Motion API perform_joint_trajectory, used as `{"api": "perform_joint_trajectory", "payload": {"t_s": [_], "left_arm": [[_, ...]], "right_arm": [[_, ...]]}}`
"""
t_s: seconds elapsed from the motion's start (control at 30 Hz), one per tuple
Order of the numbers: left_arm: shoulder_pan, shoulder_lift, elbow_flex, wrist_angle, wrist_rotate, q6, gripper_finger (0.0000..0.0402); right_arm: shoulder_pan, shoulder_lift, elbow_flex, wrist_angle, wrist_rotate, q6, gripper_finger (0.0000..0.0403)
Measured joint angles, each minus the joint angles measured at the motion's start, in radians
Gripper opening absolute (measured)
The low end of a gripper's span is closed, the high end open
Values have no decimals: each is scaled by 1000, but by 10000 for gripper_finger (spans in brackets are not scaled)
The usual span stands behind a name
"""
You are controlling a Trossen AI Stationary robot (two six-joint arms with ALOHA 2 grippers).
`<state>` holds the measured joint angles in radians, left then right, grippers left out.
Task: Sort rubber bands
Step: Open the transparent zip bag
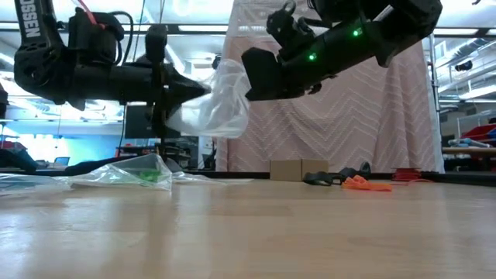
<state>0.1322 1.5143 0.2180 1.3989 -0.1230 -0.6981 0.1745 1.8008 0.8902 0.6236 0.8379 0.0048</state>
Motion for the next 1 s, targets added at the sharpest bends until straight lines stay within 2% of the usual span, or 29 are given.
{"api": "perform_joint_trajectory", "payload": {"t_s": [0.1, 0.17, 0.4, 0.77, 0.87, 1.0], "left_arm": [[0, 0, 0, 32, 66, 113, 9], [0, 0, 0, 21, 75, 154, 21], [7, 0, -24, -3, 39, 259, 86], [33, 0, -97, -89, 43, 315, 186], [44, 0, -121, -99, 18, 328, 202], [55, 0, -162, -102, -74, 325, 208]], "right_arm": [[-2, 0, 0, -4, 6, -6, 0], [-4, 0, 0, -21, 7, -6, 0], [-5, 0, 0, -66, 11, 0, 0], [-2, 0, 0, -152, 7, 56, 0], [0, 0, 0, -155, 5, 57, 0], [3, 0, 0, -156, 2, 61, 0]]}}
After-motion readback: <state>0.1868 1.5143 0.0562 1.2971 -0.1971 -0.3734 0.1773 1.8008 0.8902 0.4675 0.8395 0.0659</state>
